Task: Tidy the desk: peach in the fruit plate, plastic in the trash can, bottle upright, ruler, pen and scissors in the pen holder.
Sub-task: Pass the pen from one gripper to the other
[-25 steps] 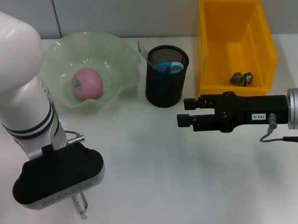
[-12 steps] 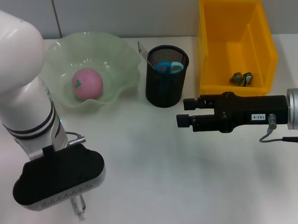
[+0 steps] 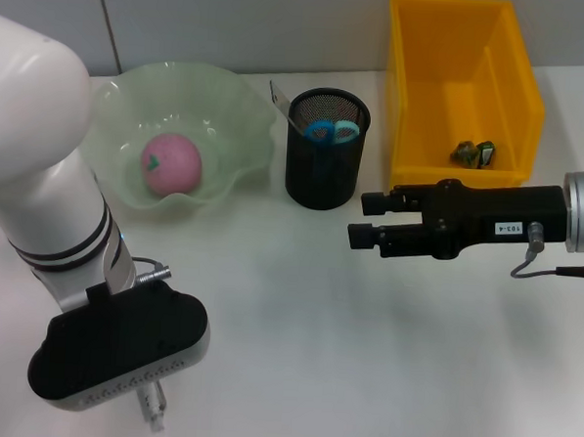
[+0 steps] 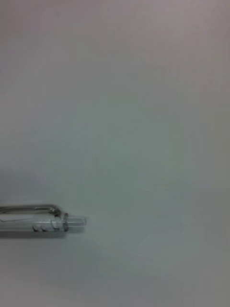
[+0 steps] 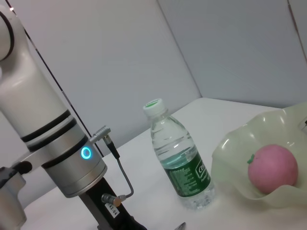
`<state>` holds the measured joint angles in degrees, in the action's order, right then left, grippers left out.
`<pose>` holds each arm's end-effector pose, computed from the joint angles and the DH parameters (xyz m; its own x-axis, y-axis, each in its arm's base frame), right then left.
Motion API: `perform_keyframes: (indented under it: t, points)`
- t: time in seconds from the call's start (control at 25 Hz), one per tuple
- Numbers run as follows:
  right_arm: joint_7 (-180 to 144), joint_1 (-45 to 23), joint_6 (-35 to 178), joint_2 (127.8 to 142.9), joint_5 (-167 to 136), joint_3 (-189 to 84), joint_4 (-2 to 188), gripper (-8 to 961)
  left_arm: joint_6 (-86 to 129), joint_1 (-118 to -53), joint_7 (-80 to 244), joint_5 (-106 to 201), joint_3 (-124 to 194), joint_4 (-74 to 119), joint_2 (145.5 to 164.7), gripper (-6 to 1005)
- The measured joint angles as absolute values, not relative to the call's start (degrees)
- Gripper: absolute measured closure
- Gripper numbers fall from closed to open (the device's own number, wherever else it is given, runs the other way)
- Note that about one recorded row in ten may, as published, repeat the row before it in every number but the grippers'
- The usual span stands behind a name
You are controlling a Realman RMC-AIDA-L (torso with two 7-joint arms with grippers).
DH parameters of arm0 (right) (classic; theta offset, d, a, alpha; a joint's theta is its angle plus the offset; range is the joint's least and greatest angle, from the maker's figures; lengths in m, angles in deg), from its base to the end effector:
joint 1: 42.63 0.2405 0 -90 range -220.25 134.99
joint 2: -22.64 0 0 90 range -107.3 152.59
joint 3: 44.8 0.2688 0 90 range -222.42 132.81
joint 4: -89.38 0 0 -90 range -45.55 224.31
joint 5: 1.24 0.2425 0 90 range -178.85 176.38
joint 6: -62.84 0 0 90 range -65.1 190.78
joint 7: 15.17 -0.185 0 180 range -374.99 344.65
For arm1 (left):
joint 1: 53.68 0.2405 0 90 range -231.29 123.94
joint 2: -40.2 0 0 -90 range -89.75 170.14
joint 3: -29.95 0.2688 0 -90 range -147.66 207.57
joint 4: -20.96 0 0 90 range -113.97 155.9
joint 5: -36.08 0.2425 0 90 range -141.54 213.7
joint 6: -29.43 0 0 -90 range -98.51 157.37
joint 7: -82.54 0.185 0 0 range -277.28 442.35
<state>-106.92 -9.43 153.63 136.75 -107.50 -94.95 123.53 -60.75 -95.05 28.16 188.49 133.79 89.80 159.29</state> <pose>0.2518 0.3850 -0.0330 0.7273 -0.4829 -0.4877 -0.5356 -0.8437 0.0367 -0.1957 0.3604 -0.1145 0.2138 -0.9438 -0.2519 -0.6957 -0.3282 0.6390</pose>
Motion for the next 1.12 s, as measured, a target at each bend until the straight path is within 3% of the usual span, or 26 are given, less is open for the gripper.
perform_keyframes:
  t: [0.56, 1.12]
  points:
    - [-106.9, -9.3, 153.6, 136.72, -107.6, -95.4, 123.7, 257, -60.6, -94.7, 28.7, 187.5, 131.2, 90.0, 159.28, 854]
    - [-105.4, -9.8, 158.1, 136.97, -107.6, -95.5, 126.9, 258, -65.2, -94.5, 23.2, 167.4, 99.5, 86.4, 158.77, 854]
